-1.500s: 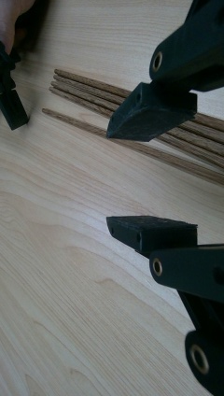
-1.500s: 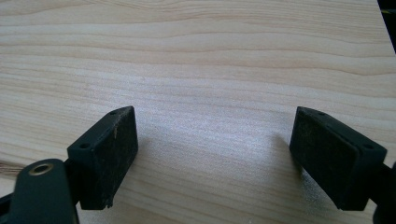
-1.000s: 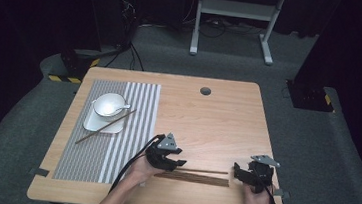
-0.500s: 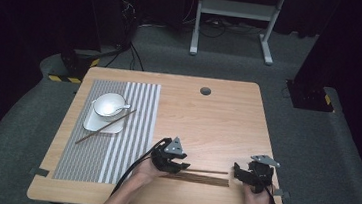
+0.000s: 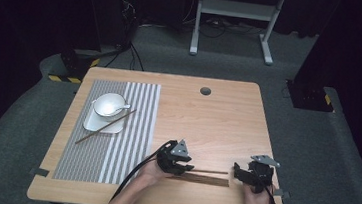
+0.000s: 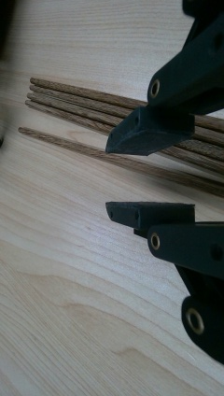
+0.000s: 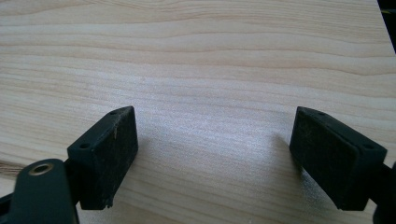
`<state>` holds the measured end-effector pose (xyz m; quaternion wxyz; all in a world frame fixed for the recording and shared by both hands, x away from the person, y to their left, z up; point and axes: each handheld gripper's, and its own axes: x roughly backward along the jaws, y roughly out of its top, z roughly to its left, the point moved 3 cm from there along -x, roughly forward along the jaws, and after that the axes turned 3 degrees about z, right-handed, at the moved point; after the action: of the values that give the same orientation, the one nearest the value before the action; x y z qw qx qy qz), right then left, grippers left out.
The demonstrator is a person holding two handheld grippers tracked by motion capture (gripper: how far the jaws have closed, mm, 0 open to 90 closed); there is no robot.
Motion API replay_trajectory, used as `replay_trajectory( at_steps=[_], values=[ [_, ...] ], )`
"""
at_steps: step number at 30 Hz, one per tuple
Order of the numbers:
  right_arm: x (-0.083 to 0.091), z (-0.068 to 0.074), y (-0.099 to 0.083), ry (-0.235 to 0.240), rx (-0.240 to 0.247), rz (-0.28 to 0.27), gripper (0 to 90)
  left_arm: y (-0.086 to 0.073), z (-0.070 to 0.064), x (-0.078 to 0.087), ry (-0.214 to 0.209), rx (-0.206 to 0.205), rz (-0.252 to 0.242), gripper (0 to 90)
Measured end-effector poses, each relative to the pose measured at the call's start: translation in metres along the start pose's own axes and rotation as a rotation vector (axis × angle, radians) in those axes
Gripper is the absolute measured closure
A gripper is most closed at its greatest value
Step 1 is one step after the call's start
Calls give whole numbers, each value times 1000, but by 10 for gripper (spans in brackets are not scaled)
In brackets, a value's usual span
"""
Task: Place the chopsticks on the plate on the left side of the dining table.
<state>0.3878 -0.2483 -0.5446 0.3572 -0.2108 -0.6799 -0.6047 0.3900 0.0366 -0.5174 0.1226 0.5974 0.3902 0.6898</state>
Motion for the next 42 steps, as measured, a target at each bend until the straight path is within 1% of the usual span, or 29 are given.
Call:
replay_trajectory(
  at_steps=[3, 10, 16, 19, 26, 27, 37, 41, 42],
  values=[
    [0, 0, 0, 0, 1, 0, 147, 0, -1, -2, 1, -13, 9, 675],
    [0, 0, 0, 1, -1, 1, 147, -1, -1, -7, -3, -12, 22, 685],
    [0, 0, 0, 0, -1, 1, 147, -2, -1, -11, 3, -14, 31, 694],
    [0, 0, 0, 0, -1, 1, 147, -3, -1, -12, 4, -23, 40, 706],
    [0, 0, 0, 0, 1, 0, 148, -2, -2, -14, 3, -27, 41, 721],
    [0, 0, 0, 0, -1, 1, 147, -3, -1, -14, 4, -40, 51, 722],
    [0, 0, 0, 0, 0, 0, 147, -3, -2, -15, 2, -58, 58, 734],
    [0, 0, 0, 1, -1, 1, 147, -4, -2, -16, -4, -87, 74, 756],
    [0, 0, 0, 0, -1, 1, 147, -4, -2, -16, -4, -87, 74, 761]
  ],
)
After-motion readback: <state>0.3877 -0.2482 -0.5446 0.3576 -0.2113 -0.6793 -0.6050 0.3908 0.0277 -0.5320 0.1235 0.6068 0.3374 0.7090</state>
